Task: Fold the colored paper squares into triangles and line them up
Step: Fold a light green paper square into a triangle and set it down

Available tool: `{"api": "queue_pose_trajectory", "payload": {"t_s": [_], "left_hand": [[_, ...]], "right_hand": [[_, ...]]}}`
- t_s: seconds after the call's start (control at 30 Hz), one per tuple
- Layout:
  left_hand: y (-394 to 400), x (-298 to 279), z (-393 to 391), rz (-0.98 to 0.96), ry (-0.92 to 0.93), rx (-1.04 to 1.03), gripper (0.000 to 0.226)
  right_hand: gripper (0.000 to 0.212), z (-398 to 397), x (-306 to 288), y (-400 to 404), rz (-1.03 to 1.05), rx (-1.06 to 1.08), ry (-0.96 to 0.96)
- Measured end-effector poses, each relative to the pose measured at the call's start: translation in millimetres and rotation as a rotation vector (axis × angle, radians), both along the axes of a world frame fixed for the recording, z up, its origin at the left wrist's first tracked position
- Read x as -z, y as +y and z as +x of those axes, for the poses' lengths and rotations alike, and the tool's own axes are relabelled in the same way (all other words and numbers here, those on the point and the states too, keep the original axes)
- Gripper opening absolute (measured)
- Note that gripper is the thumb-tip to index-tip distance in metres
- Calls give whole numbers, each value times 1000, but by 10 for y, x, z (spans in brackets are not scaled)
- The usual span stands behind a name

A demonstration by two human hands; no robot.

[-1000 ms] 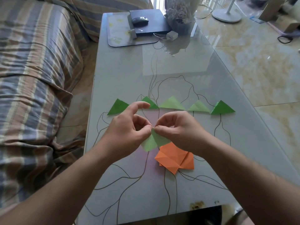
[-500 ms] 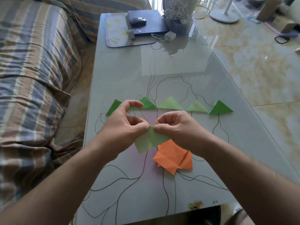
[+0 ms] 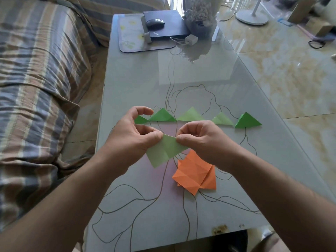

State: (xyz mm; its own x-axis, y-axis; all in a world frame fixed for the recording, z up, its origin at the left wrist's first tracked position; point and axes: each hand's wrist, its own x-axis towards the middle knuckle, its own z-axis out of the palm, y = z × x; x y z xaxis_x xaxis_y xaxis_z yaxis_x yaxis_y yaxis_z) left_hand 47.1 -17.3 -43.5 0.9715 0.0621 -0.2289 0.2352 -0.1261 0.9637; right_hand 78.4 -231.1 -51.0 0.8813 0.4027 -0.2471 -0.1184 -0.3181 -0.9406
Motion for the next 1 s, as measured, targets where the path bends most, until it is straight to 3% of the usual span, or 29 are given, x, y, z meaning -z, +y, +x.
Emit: {"api": "queue_pose_trajectory", "payload": {"t_s": [1.0], "left_hand": [[127,-19,65,-21,57,-70,45]], "right_hand": [[18,29,-124,-92,-79,-7,77]]}}
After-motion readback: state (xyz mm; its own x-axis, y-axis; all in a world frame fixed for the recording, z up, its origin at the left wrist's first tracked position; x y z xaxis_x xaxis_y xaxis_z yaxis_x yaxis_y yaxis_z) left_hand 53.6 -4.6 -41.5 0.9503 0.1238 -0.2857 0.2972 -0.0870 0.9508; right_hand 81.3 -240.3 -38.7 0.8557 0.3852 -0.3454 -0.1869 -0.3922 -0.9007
